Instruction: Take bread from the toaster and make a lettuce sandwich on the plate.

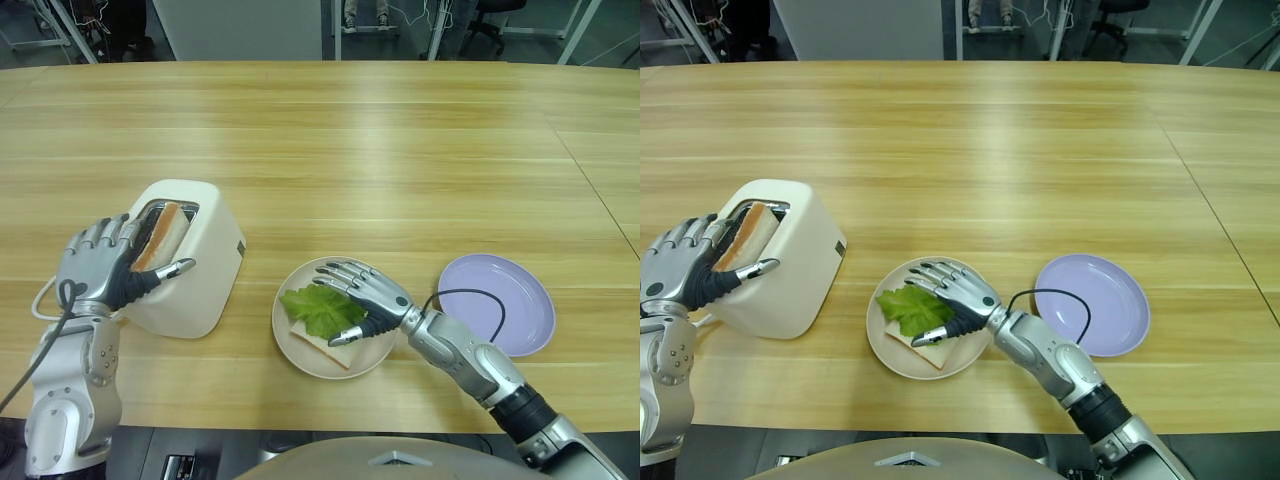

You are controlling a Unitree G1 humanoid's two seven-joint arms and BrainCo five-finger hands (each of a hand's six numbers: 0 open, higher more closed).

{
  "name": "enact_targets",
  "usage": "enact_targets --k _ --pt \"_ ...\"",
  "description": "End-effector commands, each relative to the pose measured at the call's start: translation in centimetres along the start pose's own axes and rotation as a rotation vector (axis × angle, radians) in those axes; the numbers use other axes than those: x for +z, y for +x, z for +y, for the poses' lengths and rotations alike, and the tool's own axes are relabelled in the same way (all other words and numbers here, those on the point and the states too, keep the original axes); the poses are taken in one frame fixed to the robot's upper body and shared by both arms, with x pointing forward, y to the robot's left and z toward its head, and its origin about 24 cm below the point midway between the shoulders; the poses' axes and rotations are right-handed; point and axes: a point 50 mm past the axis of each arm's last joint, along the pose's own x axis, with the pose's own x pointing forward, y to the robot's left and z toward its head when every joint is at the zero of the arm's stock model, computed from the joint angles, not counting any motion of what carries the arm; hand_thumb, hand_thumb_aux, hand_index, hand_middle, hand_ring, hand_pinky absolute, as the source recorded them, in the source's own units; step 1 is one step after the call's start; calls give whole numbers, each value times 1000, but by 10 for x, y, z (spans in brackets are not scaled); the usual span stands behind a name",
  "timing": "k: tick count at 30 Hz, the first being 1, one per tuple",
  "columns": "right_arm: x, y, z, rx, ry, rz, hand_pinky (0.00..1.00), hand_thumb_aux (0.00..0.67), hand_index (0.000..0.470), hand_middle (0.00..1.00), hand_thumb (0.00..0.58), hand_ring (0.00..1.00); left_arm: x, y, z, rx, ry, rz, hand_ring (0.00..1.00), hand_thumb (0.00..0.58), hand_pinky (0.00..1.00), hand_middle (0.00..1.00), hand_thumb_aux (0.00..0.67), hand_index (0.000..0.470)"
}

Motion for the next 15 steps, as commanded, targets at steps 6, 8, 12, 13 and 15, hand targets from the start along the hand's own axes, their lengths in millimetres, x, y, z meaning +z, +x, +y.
enact_targets --k 6,8,12,13,15 --pt "11 -28 -18 -56 44 51 0 0 0 0 0 0 16 15 -1 -5 -59 -49 0 580 0 0 670 460" --pt "11 -35 -17 -67 58 75 0 0 0 0 0 0 17 18 6 31 -98 -55 0 580 0 0 670 460" --pt "11 -44 -13 -74 77 116 0 0 0 0 0 0 18 23 14 63 -182 -77 1000 580 1000 1000 670 460" --pt "10 -46 -11 -76 82 127 0 0 0 0 0 0 18 23 14 65 -204 -80 1000 580 1000 1000 670 460" --pt "8 -47 -9 -75 85 139 0 0 0 0 0 0 18 23 16 74 -253 -88 1000 580 1000 1000 670 460"
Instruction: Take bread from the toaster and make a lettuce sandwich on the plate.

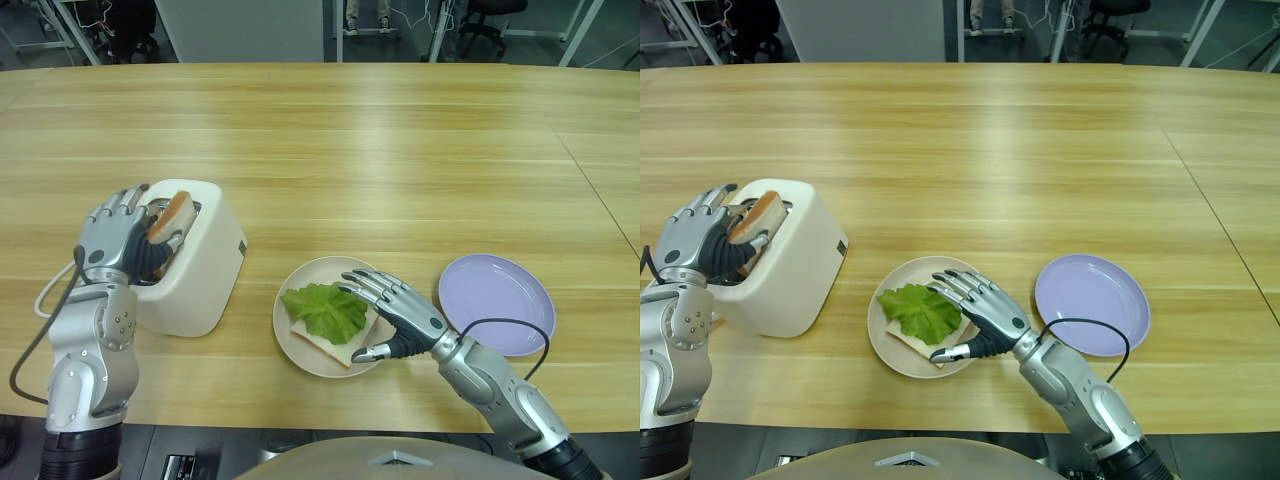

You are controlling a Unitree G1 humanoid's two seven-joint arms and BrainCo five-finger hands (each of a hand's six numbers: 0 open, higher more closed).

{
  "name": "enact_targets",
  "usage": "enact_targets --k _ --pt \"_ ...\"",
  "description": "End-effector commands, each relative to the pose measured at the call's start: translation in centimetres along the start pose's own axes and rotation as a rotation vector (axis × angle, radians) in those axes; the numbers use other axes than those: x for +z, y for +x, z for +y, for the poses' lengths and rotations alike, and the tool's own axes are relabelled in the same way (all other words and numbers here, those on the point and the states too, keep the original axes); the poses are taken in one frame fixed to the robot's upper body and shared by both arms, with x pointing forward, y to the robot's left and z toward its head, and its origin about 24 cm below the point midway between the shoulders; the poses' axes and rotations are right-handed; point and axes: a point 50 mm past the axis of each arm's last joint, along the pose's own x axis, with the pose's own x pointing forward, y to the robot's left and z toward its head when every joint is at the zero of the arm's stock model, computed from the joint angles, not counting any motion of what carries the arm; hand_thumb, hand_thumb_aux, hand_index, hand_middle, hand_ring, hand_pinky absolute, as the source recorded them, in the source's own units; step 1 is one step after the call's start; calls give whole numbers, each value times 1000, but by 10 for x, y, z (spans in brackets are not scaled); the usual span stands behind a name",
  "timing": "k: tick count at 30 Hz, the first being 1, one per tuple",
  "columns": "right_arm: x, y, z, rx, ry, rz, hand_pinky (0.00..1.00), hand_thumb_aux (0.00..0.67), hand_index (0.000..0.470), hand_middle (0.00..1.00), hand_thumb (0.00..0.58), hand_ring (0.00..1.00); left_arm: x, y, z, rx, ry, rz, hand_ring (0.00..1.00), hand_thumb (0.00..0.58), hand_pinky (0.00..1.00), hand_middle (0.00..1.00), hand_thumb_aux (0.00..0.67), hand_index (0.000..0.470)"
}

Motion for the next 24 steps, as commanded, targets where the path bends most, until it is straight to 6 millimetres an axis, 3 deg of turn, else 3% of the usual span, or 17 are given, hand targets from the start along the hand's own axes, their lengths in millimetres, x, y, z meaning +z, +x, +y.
enact_targets --k 1,10,17,21,24 --pt "-4 -3 -1 -18 -1 26 0 0 0 0 0 0 -2 0 0 2 -109 -5 1000 580 1000 1000 670 460" --pt "-5 -6 -2 -44 -18 37 0 0 0 0 0 0 5 -2 22 134 -310 -77 1000 580 1000 1000 670 460" --pt "-12 -18 -34 -150 -75 56 0 0 0 0 0 0 18 -10 75 363 -365 -206 1000 580 1000 1000 670 460" --pt "-17 -36 -59 -230 -155 49 0 0 0 0 0 0 44 -28 104 419 -513 -347 1000 580 1000 1000 670 460" --pt "-17 -45 -67 -240 -250 3 0 0 0 0 0 0 66 -36 103 336 -679 -435 1000 580 1000 1000 670 460"
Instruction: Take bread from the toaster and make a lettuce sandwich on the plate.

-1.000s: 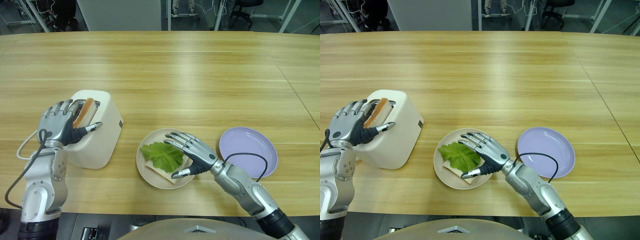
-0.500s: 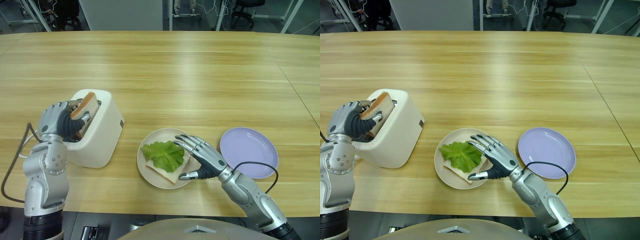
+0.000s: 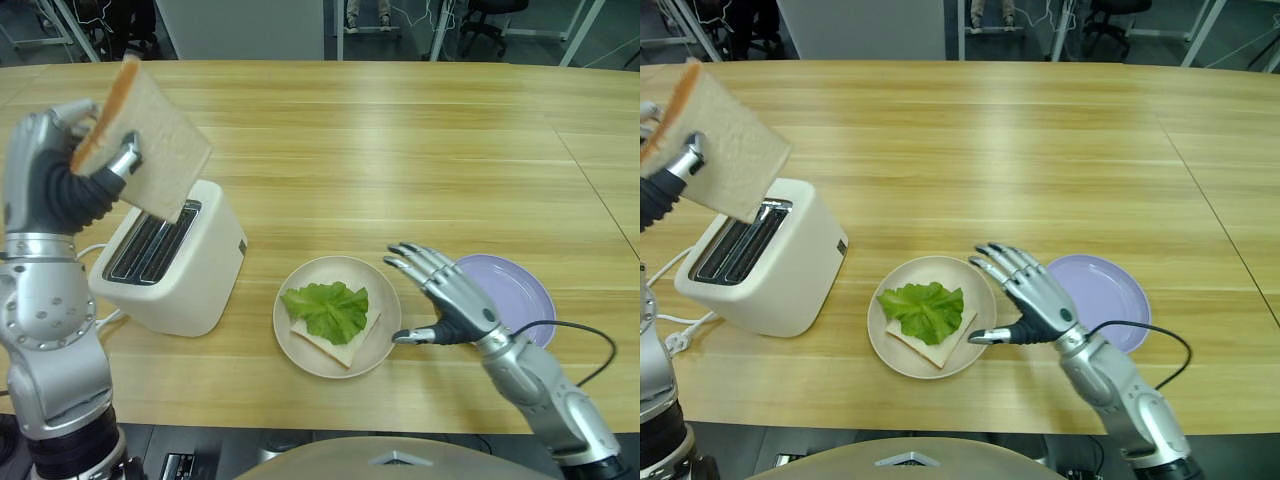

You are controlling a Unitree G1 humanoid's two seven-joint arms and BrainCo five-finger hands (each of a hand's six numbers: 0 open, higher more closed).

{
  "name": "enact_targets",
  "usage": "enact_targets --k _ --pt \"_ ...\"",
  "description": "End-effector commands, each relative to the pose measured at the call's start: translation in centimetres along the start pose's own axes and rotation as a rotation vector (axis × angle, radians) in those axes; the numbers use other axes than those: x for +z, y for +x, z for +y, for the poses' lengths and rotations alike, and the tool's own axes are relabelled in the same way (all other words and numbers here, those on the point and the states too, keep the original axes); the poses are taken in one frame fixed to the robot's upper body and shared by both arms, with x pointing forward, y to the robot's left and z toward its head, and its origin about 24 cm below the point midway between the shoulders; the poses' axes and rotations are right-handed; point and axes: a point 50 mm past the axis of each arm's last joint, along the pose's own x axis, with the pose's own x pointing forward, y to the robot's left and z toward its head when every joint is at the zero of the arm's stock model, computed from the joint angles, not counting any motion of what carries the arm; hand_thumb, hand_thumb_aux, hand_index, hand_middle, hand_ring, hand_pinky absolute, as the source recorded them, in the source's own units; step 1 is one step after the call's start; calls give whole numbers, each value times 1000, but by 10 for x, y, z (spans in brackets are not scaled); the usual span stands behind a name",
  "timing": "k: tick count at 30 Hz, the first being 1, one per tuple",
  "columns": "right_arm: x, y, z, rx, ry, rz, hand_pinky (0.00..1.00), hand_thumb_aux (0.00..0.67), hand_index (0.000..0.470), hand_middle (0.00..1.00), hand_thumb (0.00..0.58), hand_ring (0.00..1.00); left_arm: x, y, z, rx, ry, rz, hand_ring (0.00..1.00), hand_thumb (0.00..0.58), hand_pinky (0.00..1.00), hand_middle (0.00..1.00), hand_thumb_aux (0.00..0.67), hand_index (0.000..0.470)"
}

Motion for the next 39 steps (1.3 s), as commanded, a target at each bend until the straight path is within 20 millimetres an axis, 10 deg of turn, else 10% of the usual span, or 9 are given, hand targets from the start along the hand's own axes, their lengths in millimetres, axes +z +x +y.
enact_targets --k 1,10,20,39 --pt "2 -8 -15 -43 -105 -89 0 0 0 0 0 0 22 -5 -16 -106 -242 -12 1000 580 1000 1000 670 460" --pt "10 -17 -17 -51 -230 -259 0 0 0 0 0 0 35 -41 -97 -446 -790 228 1000 580 1000 1000 670 460" --pt "19 -12 3 29 -239 -358 0 0 0 0 0 0 17 -89 -182 -744 -823 468 1000 580 1000 1000 670 460" --pt "7 7 75 420 -177 -359 0 0 0 0 0 0 1 -110 -218 -849 -594 489 1000 580 1000 1000 670 460"
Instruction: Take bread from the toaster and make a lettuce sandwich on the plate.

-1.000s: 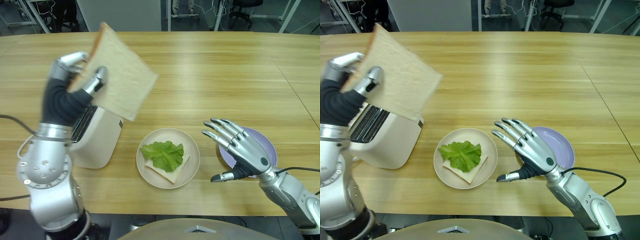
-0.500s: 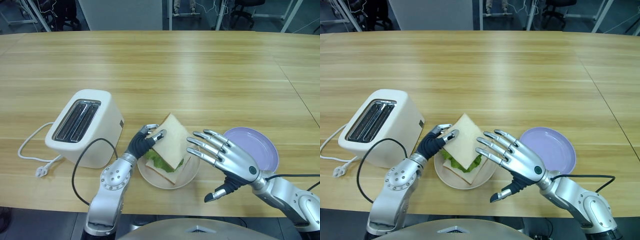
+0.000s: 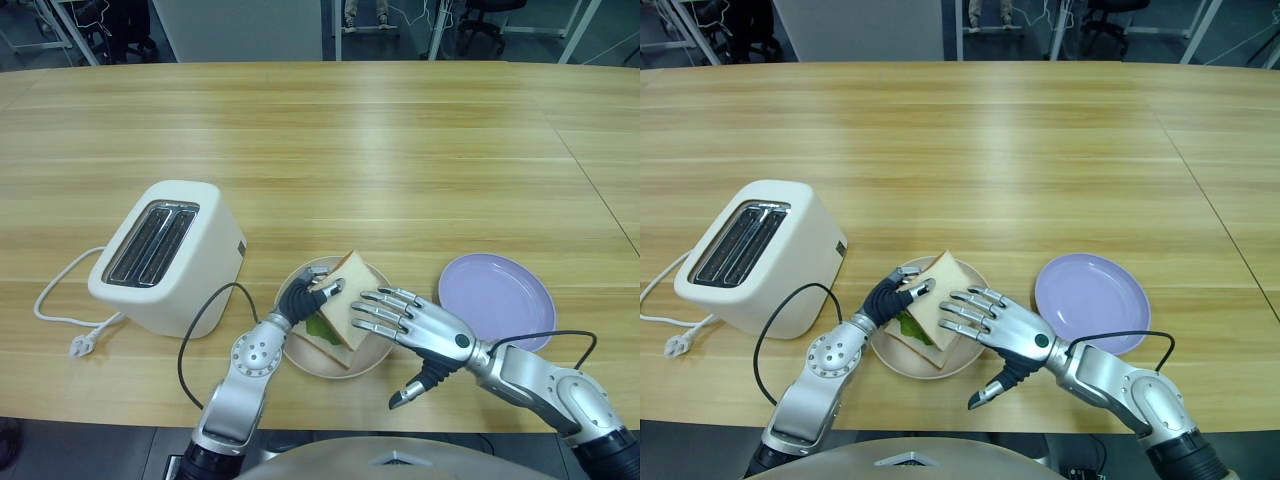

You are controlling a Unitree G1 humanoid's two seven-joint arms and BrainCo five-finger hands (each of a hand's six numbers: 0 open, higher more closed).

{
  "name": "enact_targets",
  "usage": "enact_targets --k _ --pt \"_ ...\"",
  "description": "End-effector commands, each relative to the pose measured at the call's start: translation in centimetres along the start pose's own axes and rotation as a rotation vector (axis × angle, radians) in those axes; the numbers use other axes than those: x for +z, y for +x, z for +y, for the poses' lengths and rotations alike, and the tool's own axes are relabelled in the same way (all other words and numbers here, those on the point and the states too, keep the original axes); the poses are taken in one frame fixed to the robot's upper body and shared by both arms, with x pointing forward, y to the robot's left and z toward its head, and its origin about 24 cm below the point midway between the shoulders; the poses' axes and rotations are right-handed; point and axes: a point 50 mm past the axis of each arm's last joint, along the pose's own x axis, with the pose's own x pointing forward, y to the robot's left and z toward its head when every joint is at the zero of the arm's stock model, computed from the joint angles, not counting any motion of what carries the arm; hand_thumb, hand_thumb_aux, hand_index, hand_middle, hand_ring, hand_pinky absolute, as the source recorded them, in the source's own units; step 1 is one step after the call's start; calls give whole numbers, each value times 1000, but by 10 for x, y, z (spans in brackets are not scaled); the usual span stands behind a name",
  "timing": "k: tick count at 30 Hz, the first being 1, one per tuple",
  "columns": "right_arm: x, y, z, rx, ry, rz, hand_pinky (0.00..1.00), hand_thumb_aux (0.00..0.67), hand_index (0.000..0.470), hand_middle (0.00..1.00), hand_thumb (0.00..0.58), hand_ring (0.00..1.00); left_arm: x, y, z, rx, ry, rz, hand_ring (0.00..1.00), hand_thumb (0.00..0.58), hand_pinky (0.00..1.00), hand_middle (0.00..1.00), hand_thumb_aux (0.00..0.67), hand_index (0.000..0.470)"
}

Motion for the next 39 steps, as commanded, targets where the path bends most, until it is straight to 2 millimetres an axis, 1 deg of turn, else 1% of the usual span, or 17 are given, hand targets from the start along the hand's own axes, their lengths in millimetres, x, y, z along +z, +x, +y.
enact_targets --k 1,5,10,13,17,18,19,20,21,25,31,32,33,34,35,36,39 --pt "-2 9 21 118 32 -6 0 0 0 0 0 0 -7 0 -1 0 87 29 1000 580 1000 1000 670 460" --pt "-3 20 35 200 76 -23 0 0 0 0 0 0 -10 -2 1 13 180 43 1000 580 1000 1000 670 460" --pt "1 34 44 254 108 -59 0 0 0 0 0 0 -18 -4 -1 -9 268 80 1000 580 1000 1000 670 460" --pt "4 38 51 311 109 -79 0 0 0 0 0 0 -24 -5 -4 -39 365 113 1000 580 1000 1000 670 460" --pt "8 41 56 374 101 -109 0 0 0 0 0 0 -28 -7 -1 -66 646 132 1000 580 1000 1000 670 460" --pt "9 41 56 387 99 -113 0 0 0 0 0 0 -25 -8 3 -48 736 121 1000 572 1000 1000 591 406" --pt "9 41 57 397 98 -114 0 0 0 0 0 0 -23 -9 5 -33 805 110 1000 382 1000 1000 279 191" --pt "9 41 57 408 98 -116 0 0 0 0 0 0 -18 -9 9 -11 864 95 1000 382 1000 1000 279 191" --pt "8 41 58 418 98 -118 0 0 0 0 0 0 -12 -10 14 17 921 77 1000 0 1000 1000 0 0" --pt "7 38 59 462 94 -121 0 0 0 0 0 0 20 -20 37 168 1082 -5 1000 0 1000 1000 0 0" --pt "0 27 61 509 65 -94 0 0 0 0 0 0 55 -41 67 341 1165 -66 1000 0 1000 1000 0 0" --pt "-3 25 60 510 57 -84 0 0 0 0 0 0 60 -46 71 371 1164 -76 878 0 878 878 0 0" --pt "-7 24 59 508 53 -68 0 0 0 0 0 0 63 -49 75 395 1145 -85 663 0 663 663 0 0" --pt "-11 22 57 504 44 -50 0 0 0 0 0 0 67 -53 78 414 1112 -99 663 0 663 663 0 0" --pt "-17 21 55 497 33 -30 0 0 0 0 0 0 69 -56 80 431 1074 -115 75 0 75 75 0 0" --pt "-24 20 51 487 21 -1 0 0 0 0 0 0 72 -59 82 445 1034 -129 0 0 0 0 0 0" --pt "-36 18 44 460 -4 49 0 0 0 0 0 0 70 -66 86 463 990 -143 0 0 0 0 0 0"
